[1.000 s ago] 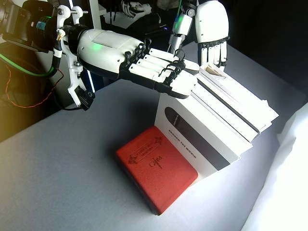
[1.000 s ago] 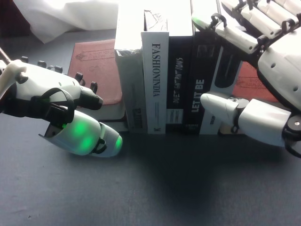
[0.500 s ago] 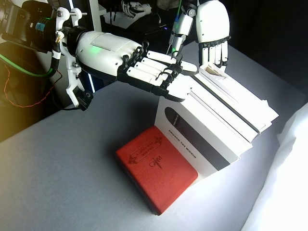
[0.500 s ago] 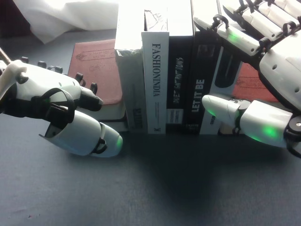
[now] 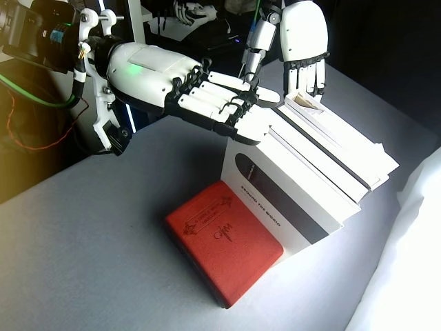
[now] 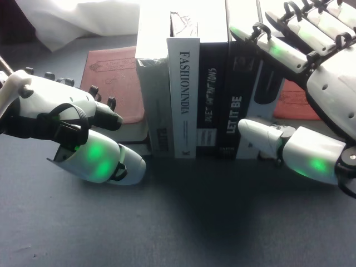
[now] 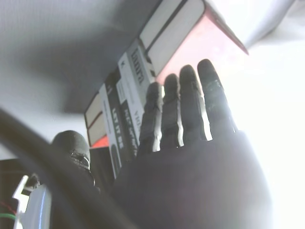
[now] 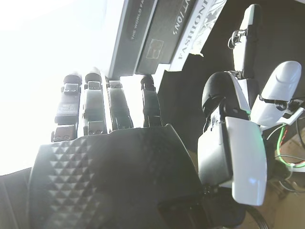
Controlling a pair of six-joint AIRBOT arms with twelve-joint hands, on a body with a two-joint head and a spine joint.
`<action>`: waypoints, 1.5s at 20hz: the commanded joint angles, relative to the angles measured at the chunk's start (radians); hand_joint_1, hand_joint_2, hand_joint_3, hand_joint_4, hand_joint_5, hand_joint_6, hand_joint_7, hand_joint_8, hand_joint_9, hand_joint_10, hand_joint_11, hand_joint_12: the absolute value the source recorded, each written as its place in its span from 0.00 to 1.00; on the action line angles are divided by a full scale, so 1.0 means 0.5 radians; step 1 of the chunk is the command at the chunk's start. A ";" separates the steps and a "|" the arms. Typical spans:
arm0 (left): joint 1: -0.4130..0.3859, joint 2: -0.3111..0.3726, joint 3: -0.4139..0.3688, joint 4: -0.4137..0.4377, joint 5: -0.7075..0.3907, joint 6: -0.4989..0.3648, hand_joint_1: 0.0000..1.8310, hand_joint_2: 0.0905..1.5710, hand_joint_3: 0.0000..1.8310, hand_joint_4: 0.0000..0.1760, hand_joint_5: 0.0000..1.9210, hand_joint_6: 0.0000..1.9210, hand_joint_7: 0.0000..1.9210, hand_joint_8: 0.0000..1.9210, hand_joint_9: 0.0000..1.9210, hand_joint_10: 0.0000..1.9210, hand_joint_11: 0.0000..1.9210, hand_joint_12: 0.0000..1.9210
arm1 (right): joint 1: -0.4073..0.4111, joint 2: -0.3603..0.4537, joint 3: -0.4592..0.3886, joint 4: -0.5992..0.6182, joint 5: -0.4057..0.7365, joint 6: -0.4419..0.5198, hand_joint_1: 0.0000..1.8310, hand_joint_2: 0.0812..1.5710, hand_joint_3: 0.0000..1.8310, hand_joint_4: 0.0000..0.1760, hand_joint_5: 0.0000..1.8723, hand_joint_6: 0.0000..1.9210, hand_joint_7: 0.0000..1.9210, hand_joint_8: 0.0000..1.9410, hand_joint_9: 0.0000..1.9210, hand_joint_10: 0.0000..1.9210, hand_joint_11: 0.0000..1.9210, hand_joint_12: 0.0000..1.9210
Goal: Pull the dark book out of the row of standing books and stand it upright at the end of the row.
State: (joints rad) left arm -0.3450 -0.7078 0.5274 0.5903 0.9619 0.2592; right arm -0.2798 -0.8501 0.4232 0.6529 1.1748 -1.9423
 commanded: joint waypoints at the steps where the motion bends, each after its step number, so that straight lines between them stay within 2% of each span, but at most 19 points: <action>1: -0.020 0.023 -0.001 0.091 -0.086 -0.010 0.00 0.77 0.00 0.00 0.08 0.00 0.08 0.00 0.07 0.00 0.00 0.19 | -0.010 0.026 -0.019 -0.097 0.141 -0.016 0.00 0.74 0.00 0.00 0.00 0.00 0.00 0.00 0.00 0.00 0.00 0.00; 4: -0.020 0.023 -0.001 0.090 -0.086 -0.011 0.00 0.77 0.00 0.00 0.08 0.00 0.08 0.00 0.08 0.00 0.00 0.21 | -0.025 0.029 -0.047 -0.080 0.136 -0.036 0.00 0.74 0.00 0.00 0.00 0.00 0.00 0.00 0.00 0.00 0.00 0.00; 14: -0.022 0.023 -0.001 0.080 -0.092 -0.020 0.00 0.77 0.00 0.00 0.08 0.00 0.08 0.00 0.07 0.00 0.00 0.18 | -0.095 0.053 -0.280 0.112 0.127 -0.235 0.00 0.74 0.00 0.00 0.00 0.00 0.00 0.00 0.00 0.00 0.00 0.00; 22: -0.022 0.023 -0.001 0.082 -0.092 -0.019 0.00 0.77 0.00 0.00 0.08 0.00 0.08 0.00 0.07 0.00 0.00 0.17 | -0.039 0.054 -0.241 0.108 0.118 -0.203 0.00 0.74 0.00 0.00 0.00 0.00 0.00 0.00 0.00 0.00 0.00 0.00; 27: -0.021 0.023 -0.001 0.090 -0.090 -0.017 0.00 0.77 0.00 0.00 0.09 0.00 0.08 0.00 0.07 0.00 0.00 0.18 | 0.043 0.040 -0.115 -0.071 0.092 -0.092 0.00 0.73 0.00 0.00 0.00 0.00 0.00 0.00 0.00 0.00 0.00 0.00; 30: -0.021 0.023 -0.001 0.094 -0.089 -0.017 0.00 0.78 0.00 0.00 0.09 0.00 0.08 0.00 0.07 0.00 0.00 0.17 | 0.107 0.037 -0.054 -0.082 0.067 -0.078 0.00 0.74 0.00 0.00 0.00 0.00 0.00 0.00 0.00 0.00 0.00 0.00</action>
State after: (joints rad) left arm -0.3450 -0.7078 0.5274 0.5884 0.9569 0.2531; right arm -0.2390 -0.8413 0.4023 0.6834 1.1324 -1.9869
